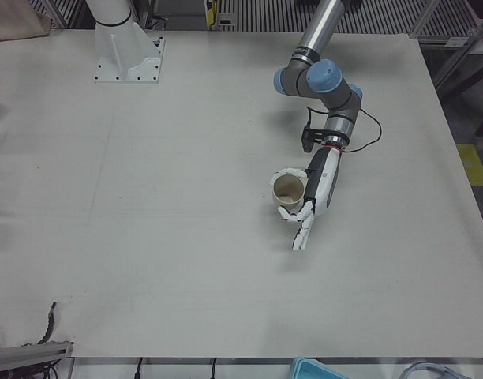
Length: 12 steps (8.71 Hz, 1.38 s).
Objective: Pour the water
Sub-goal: 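Wrap the right hand fingers around the white paper cup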
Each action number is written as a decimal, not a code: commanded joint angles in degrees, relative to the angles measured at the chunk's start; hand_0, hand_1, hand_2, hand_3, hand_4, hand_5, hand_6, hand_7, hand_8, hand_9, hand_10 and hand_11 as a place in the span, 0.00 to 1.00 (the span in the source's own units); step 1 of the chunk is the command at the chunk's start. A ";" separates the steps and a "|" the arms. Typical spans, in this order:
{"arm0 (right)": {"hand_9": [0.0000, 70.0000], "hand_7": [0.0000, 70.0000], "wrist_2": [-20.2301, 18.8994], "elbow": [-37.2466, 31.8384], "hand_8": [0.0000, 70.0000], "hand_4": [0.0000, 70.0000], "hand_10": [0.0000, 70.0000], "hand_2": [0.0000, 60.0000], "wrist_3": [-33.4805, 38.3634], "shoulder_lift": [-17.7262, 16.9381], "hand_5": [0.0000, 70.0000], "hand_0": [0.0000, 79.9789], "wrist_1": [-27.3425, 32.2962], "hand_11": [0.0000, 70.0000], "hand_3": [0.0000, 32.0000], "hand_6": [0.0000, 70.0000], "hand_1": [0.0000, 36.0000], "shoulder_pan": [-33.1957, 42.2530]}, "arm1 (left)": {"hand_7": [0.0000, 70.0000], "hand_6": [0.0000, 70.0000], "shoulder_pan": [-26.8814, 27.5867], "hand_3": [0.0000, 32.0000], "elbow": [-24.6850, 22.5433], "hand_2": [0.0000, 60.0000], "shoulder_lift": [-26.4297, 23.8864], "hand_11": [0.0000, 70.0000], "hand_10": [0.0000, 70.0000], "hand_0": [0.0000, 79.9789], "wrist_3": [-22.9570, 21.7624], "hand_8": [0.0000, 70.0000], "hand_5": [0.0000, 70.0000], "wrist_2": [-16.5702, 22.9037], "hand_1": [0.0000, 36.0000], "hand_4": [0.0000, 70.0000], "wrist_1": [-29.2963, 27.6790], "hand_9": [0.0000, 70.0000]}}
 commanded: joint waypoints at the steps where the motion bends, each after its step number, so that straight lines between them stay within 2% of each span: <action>1: 0.00 0.00 0.11 -1.13 0.00 0.04 0.00 0.13 -0.90 1.92 0.07 0.55 -0.12 0.00 0.00 0.00 0.30 -0.76 | 0.12 0.04 0.00 0.00 0.40 1.00 0.05 0.16 0.08 0.63 0.08 0.03 1.00 -0.01 1.00 0.42 0.00 0.05; 3: 0.00 0.01 0.11 -2.62 0.00 0.05 0.00 0.14 -0.91 2.18 0.07 0.55 0.05 0.00 0.00 0.00 0.30 -0.94 | 0.11 0.04 0.00 0.00 0.49 1.00 0.05 0.15 0.08 0.61 0.08 0.03 1.00 -0.01 1.00 0.41 0.00 0.04; 6: 0.00 0.03 0.03 -4.56 0.00 0.08 0.00 0.16 -0.91 4.91 0.07 0.55 -0.03 0.00 0.00 0.02 0.31 -1.11 | 0.11 0.04 -0.09 0.00 0.49 1.00 0.49 0.16 0.08 0.63 0.08 0.03 1.00 -0.09 1.00 0.40 0.00 0.04; 8: 0.00 0.04 0.11 -4.56 0.00 0.09 0.00 0.16 -0.91 4.91 0.07 0.56 0.05 0.01 0.00 0.02 0.32 -1.20 | 0.11 0.04 -0.09 0.00 0.40 1.00 0.84 0.16 0.08 0.62 0.00 0.03 1.00 -0.18 1.00 0.40 -0.09 0.04; 9: 0.02 0.11 0.20 -5.17 0.02 0.13 0.01 0.17 -0.99 4.91 0.07 0.57 0.14 0.02 0.00 0.05 0.32 -1.20 | 0.11 0.04 -0.09 0.00 0.40 1.00 0.84 0.15 0.08 0.62 0.00 0.03 1.00 -0.18 1.00 0.39 -0.09 0.04; 10: 0.32 0.42 0.20 -5.44 0.19 0.19 0.12 0.22 -0.91 5.08 0.24 0.57 0.14 0.18 0.00 0.21 0.30 -1.20 | 0.11 0.03 -0.09 0.00 0.32 1.00 0.84 0.15 0.08 0.62 0.00 0.03 1.00 -0.18 1.00 0.39 -0.09 0.04; 11: 0.92 0.94 0.20 -5.44 0.65 0.32 0.36 0.29 -0.99 5.52 0.77 0.54 0.05 0.52 0.00 0.63 0.17 -1.20 | 0.11 0.03 -0.09 0.00 0.32 1.00 0.84 0.16 0.08 0.62 0.00 0.03 1.00 -0.18 1.00 0.39 -0.09 0.04; 12: 1.00 1.00 0.11 -5.44 0.99 0.52 0.59 0.40 -1.17 6.40 1.00 0.55 -0.03 0.82 0.00 1.00 0.09 -1.20 | 0.11 0.03 -0.09 0.00 0.32 1.00 0.84 0.15 0.08 0.62 0.00 0.03 1.00 -0.18 1.00 0.39 -0.09 0.04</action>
